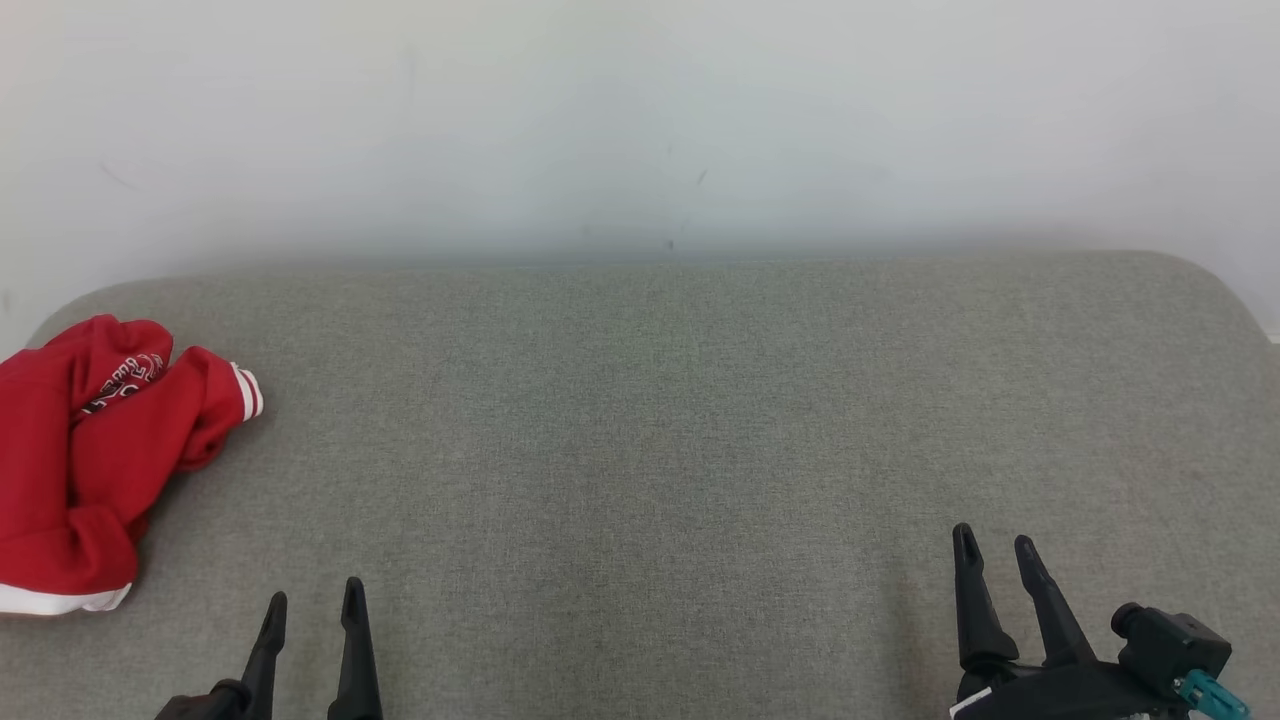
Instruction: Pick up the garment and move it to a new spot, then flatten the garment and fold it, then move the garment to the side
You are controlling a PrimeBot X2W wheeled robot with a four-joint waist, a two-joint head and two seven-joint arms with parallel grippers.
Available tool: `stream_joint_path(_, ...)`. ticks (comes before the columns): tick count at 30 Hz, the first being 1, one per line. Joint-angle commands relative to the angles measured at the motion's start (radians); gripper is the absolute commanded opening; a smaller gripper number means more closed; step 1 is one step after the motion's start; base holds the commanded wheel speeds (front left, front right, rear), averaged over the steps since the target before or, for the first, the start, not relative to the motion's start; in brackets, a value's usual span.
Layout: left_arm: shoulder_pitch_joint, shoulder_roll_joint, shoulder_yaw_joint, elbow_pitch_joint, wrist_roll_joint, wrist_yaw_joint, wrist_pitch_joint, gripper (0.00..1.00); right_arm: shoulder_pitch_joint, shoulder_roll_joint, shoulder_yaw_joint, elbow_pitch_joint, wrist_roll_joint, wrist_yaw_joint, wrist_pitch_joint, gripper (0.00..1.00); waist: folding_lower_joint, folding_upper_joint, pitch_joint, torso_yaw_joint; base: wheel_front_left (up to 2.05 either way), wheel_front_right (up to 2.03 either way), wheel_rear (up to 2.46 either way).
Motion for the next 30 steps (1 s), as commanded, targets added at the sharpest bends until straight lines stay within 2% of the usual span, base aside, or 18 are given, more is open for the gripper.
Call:
stream_joint_path(1,0.007,0.005,0.010,-0.013,0.036,-0.009,-0.009,1.00,0.009,0.000,0.005,-0.010,-0.032,-0.002,-0.015,1.00,0.0001,0.0000,-0.001,0.002,0.00,0.00,0.00)
stream_joint_path(15,0.041,0.013,0.035,-0.008,0.166,-0.029,-0.016,1.00,0.045,0.004,0.004,-0.008,-0.149,-0.002,-0.061,1.00,0.0001,0.0000,-0.009,0.006,0.00,0.00,0.00)
stream_joint_path(30,0.069,0.010,0.062,-0.013,0.297,-0.009,-0.023,1.00,0.071,0.008,0.018,-0.007,-0.256,-0.002,-0.105,1.00,0.0001,0.0000,-0.014,0.009,0.00,0.00,0.00)
